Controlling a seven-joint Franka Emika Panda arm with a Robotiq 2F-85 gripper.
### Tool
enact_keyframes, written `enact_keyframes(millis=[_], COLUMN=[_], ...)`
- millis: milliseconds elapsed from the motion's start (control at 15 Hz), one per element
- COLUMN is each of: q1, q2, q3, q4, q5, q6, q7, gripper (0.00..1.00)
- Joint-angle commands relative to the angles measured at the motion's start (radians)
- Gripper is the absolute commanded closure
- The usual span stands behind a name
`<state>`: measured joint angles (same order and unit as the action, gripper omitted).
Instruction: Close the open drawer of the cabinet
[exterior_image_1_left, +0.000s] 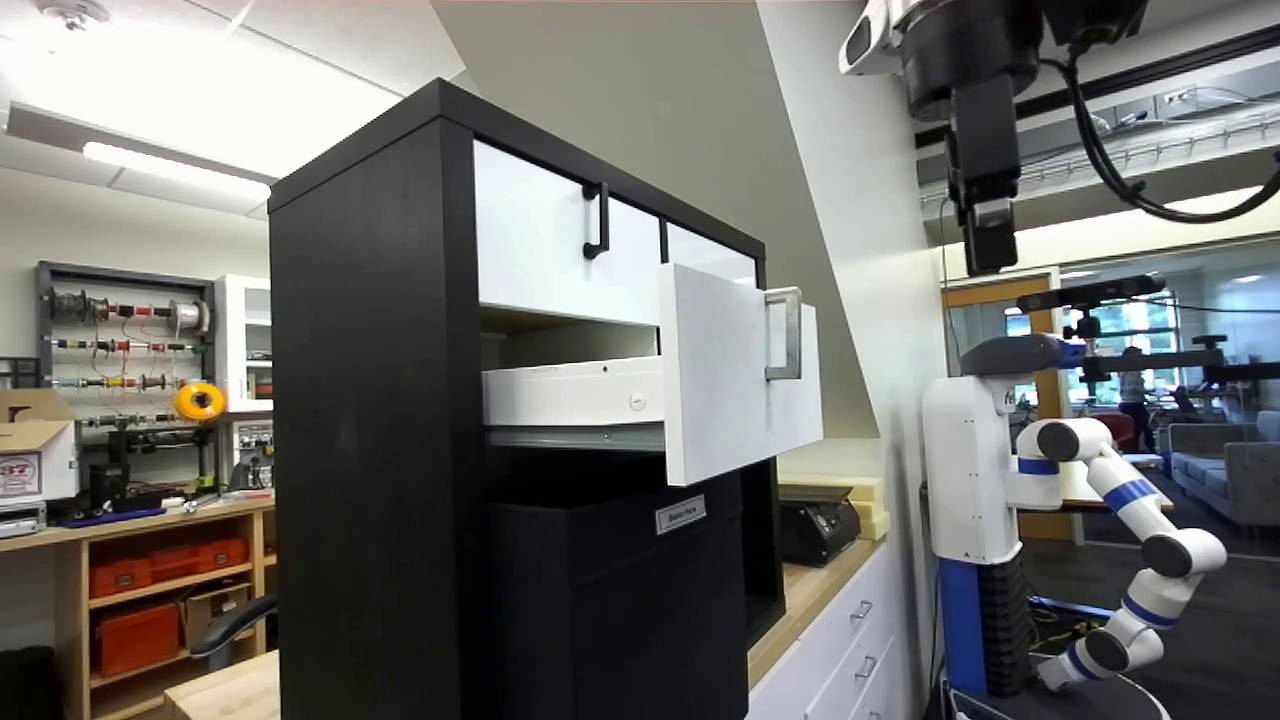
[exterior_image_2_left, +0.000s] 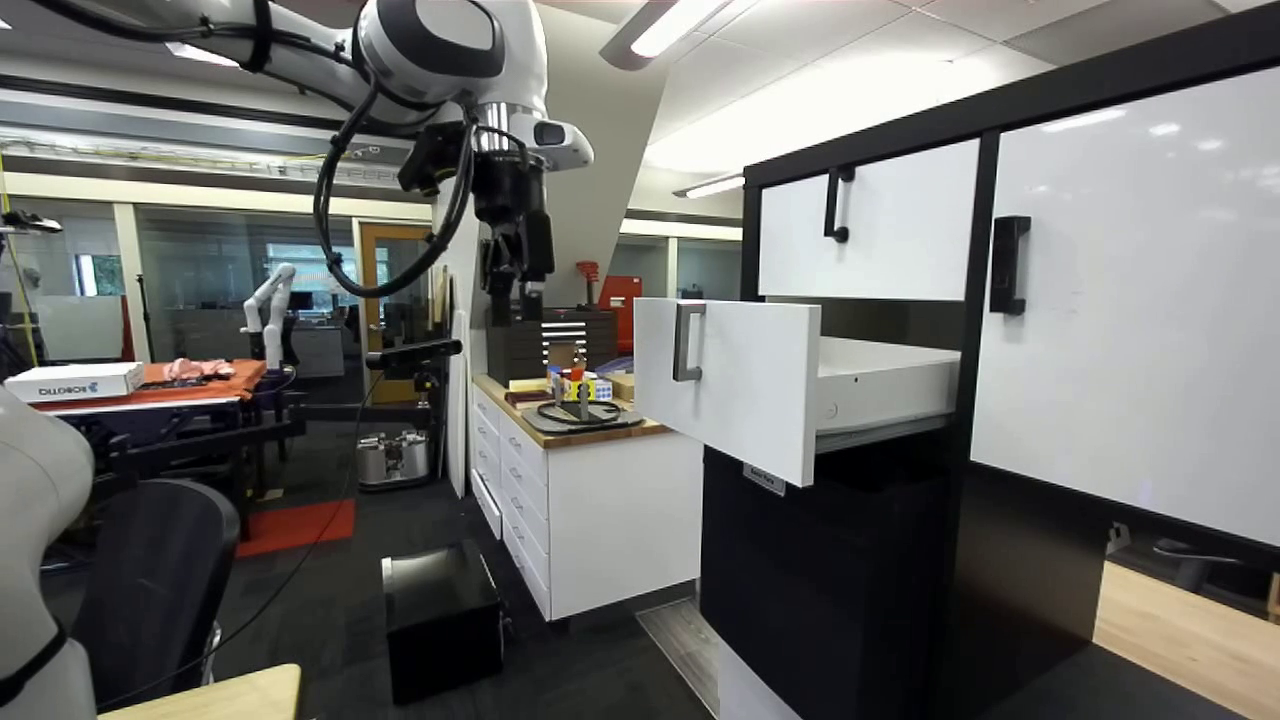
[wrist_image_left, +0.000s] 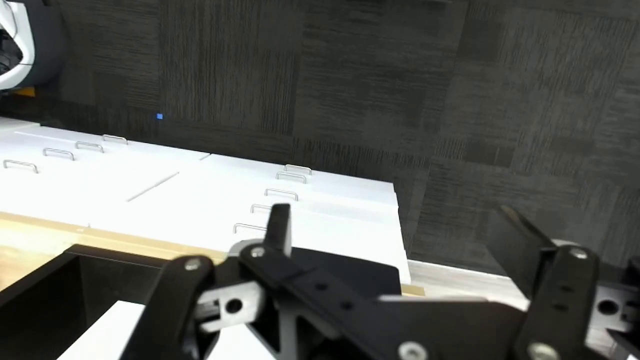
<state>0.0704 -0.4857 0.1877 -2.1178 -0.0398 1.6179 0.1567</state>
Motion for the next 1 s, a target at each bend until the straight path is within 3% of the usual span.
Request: enact_keyframes(millis=[0,933], q1=[-0.018,-0.067], q2=[-0.016,-0.005], q3=[-0.022,-0.083], q4=[-0.033,-0.122], q5=[-0.010,-0.017], q6=[0.093,0.467], q7=[0.068,0.073], gripper=[0.00,0.00])
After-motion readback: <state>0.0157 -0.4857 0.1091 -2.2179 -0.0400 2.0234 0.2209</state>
